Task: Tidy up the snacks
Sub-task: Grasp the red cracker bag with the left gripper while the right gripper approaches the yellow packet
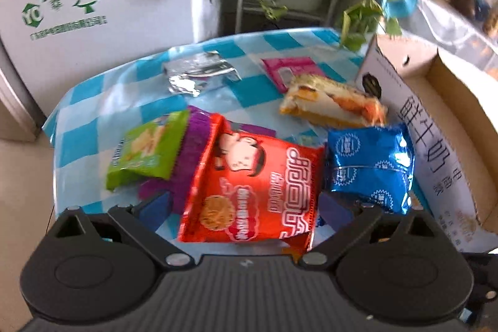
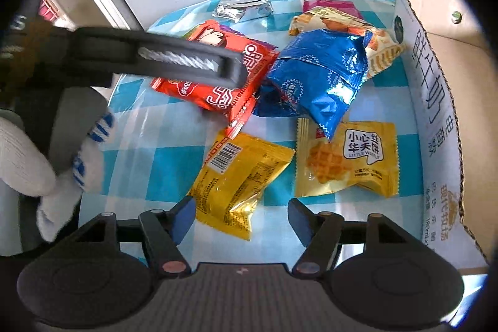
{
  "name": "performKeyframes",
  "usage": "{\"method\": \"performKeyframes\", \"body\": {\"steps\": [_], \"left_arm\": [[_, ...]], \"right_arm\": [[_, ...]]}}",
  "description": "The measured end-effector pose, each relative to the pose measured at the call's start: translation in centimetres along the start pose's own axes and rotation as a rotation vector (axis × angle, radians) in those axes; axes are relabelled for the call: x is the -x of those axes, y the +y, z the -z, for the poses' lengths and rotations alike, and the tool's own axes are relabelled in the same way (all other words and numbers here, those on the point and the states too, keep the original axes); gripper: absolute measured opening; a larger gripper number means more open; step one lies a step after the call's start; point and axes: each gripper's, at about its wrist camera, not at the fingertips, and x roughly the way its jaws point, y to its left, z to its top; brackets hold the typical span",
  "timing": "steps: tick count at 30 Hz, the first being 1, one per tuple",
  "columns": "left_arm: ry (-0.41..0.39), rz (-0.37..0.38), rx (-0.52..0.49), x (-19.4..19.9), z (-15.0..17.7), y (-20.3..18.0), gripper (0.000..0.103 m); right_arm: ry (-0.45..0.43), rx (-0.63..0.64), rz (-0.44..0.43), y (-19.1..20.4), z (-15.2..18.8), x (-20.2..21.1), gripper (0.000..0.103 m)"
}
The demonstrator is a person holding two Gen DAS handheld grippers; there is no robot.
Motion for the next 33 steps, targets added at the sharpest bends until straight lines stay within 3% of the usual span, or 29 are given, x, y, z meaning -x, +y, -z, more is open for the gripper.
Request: {"method": "performKeyframes", "body": {"steps": [12,15,20,33], "left_arm": [[0.026,-0.070,-0.048,-2.2,0.3,-1.6,0.101],[0.012,-0.063,-0.047,-2.0,0.4,-1.4,0.096],[-0.010,-0.038,-0.001,-1.0,0.5,0.0,0.080],[-0.077,-0.007,0.094,2.8,1.4,3.9,0.076]], "right_arm": [[-0.002,-0.027,0.009,-0.5,0.3,0.7,0.077],[-0.006,-0.032,0.009,-0.6,0.3,0.7,0.078],[-0.024,-0.050,0.014,-0.9,0.1,1.1,0.078],[-0.005,-0.026,0.027,0.4,-0.2,-0.2,0.083]]}}
